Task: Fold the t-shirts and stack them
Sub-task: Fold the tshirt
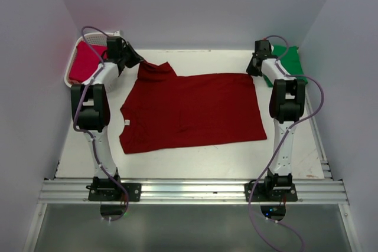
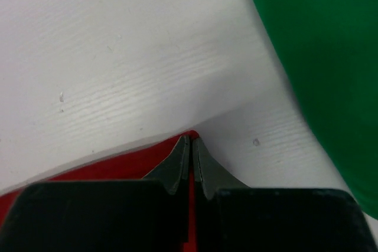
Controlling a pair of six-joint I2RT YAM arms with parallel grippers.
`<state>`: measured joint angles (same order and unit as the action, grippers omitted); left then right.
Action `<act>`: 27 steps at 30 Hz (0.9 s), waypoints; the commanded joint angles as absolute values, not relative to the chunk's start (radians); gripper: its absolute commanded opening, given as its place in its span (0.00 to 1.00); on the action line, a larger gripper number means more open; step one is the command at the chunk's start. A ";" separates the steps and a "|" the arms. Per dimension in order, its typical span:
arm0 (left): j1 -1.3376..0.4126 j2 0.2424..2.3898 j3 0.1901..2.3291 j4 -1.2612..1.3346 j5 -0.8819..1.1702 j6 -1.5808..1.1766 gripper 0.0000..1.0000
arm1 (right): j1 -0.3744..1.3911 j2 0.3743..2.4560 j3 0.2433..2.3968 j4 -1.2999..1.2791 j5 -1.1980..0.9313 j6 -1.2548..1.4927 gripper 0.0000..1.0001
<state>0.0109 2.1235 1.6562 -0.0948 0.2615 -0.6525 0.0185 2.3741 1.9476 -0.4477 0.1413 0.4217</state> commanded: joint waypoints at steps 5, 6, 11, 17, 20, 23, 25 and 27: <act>0.009 2.002 1.686 -0.104 0.264 -0.624 0.00 | 0.014 2.157 1.872 -0.411 0.199 0.413 0.00; 0.009 1.996 1.677 -0.106 0.267 -0.624 0.00 | 0.014 2.143 1.849 -0.408 0.204 0.413 0.00; 0.009 1.908 1.546 -0.109 0.258 -0.621 0.00 | 0.015 2.062 1.757 -0.391 0.213 0.420 0.00; 0.009 1.743 1.362 -0.132 0.250 -0.615 0.00 | 0.014 1.942 1.577 -0.385 0.232 0.448 0.00; 0.009 1.660 1.266 -0.137 0.252 -0.611 0.00 | 0.014 1.869 1.482 -0.377 0.232 0.465 0.00; 0.009 1.585 1.187 -0.143 0.265 -0.612 0.00 | 0.014 1.818 1.399 -0.364 0.219 0.479 0.00; 0.009 1.530 1.152 -0.169 0.256 -0.604 0.00 | 0.014 1.778 1.367 -0.367 0.219 0.485 0.00; 0.009 1.494 1.137 -0.195 0.223 -0.589 0.00 | 0.014 1.755 1.325 -0.373 0.224 0.483 0.00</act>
<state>0.0109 1.5803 1.1603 -0.1703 0.2523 -0.6292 0.0185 1.8393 1.3617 -0.3977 0.1936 0.4652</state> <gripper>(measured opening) 0.010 0.015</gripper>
